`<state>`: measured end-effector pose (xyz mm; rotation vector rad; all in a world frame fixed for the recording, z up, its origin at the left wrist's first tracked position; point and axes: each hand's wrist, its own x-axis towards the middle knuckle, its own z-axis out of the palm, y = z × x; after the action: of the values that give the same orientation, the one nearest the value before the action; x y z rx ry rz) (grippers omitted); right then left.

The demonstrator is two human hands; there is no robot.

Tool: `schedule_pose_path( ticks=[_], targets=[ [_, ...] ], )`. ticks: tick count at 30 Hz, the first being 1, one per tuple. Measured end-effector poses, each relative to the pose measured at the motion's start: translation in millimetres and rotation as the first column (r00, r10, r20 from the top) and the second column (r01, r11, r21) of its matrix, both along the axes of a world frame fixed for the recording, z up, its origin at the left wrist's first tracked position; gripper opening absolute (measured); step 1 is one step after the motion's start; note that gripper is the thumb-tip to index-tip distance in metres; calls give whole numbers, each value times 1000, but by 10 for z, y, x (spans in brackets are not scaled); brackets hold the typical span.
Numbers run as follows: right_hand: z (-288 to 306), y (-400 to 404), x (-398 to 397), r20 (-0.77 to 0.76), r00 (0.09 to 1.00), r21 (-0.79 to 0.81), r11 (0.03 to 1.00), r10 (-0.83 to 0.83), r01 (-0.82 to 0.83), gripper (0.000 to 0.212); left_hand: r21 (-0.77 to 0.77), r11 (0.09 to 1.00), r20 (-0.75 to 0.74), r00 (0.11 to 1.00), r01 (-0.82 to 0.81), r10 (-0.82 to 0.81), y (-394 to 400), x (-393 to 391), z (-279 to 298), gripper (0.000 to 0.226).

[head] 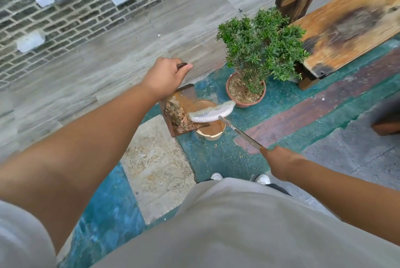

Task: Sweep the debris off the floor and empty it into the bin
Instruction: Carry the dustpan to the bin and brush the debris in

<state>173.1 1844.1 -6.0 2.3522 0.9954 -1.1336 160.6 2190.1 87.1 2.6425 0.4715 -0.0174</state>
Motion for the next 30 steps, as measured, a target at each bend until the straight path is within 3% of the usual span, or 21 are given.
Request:
schedule_pose_path(
  ticks=[16, 23, 30],
  targets=[
    [45, -272, -46, -6, 993, -54, 992, -118, 118, 67, 105, 983, -71, 987, 148, -141, -47, -56, -36, 45],
    [296, -66, -17, -72, 972, 54, 972, -223, 227, 69, 108, 982, -91, 985, 157, -147, -16, -63, -32, 46],
    [247, 693, 55, -81, 969, 201, 949, -233, 245, 59, 89, 986, -59, 989, 144, -139, -43, -90, 19, 42]
  ],
)
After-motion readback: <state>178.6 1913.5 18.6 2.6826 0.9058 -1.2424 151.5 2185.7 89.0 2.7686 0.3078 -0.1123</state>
